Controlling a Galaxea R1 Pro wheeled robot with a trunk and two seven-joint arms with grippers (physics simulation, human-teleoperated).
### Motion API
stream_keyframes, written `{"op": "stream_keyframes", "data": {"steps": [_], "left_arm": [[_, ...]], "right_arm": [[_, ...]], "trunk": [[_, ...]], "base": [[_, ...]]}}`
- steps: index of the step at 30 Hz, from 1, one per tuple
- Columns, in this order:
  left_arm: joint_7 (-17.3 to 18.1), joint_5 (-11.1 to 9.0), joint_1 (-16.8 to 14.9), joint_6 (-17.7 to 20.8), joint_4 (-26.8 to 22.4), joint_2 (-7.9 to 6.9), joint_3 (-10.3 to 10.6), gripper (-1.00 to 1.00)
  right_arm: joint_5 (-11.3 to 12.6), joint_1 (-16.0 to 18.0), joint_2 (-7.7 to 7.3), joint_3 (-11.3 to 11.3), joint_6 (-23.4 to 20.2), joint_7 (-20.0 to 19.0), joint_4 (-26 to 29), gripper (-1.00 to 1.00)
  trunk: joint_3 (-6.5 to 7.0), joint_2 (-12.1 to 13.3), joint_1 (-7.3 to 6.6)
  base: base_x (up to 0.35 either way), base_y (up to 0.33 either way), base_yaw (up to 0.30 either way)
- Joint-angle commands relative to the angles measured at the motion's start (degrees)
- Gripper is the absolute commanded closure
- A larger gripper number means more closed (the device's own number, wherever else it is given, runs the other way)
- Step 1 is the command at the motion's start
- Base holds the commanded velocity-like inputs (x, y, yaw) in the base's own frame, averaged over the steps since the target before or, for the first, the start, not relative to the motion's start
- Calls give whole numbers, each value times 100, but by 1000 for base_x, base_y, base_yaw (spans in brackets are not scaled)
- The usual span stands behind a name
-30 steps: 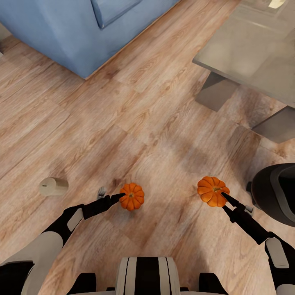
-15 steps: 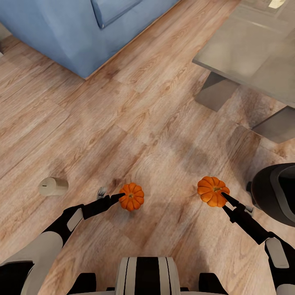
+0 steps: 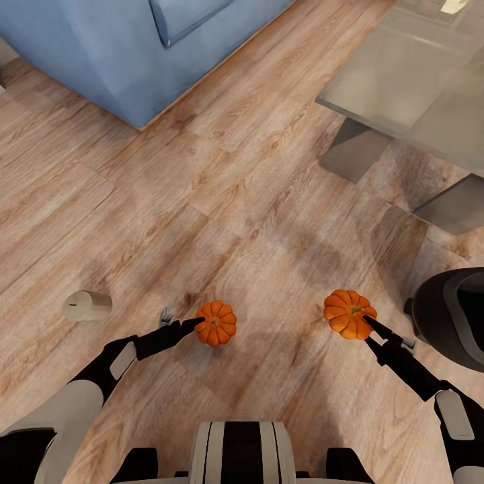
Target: Place each of the two pumpkins and all three candles from the living room inside a cabinet in the living room (use any cabinet), then make sure every cabinet is closed, and position the cauldron so it is next to a table in the living room.
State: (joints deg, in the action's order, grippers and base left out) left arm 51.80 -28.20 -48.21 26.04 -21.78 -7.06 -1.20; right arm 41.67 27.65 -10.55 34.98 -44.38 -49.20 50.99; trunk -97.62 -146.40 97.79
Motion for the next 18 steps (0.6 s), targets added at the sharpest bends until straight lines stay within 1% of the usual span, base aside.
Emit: {"op": "stream_keyframes", "data": {"steps": [1, 9, 13, 18], "left_arm": [[-5, -21, -2, 51, 0, 1, -14, -100], [-91, -23, -3, 50, 3, 18, -19, -100], [-330, -26, -3, 44, -5, 33, -25, -100], [-420, -27, -4, 39, -15, 35, -21, -100]], "right_arm": [[16, 3, -1, 9, -35, -10, -2, 100], [16, 3, -8, 9, -35, -10, -2, 100], [15, 3, -8, 9, -35, -10, -2, 100], [16, 3, -8, 14, -35, -10, -2, 100]], "trunk": [[-3, -1, -1], [-3, -1, -1], [-3, -1, -1], [-3, -1, -1]], "base": [[0, 0, 0], [0, 0, 0], [0, 0, 0], [0, 0, 0]]}}
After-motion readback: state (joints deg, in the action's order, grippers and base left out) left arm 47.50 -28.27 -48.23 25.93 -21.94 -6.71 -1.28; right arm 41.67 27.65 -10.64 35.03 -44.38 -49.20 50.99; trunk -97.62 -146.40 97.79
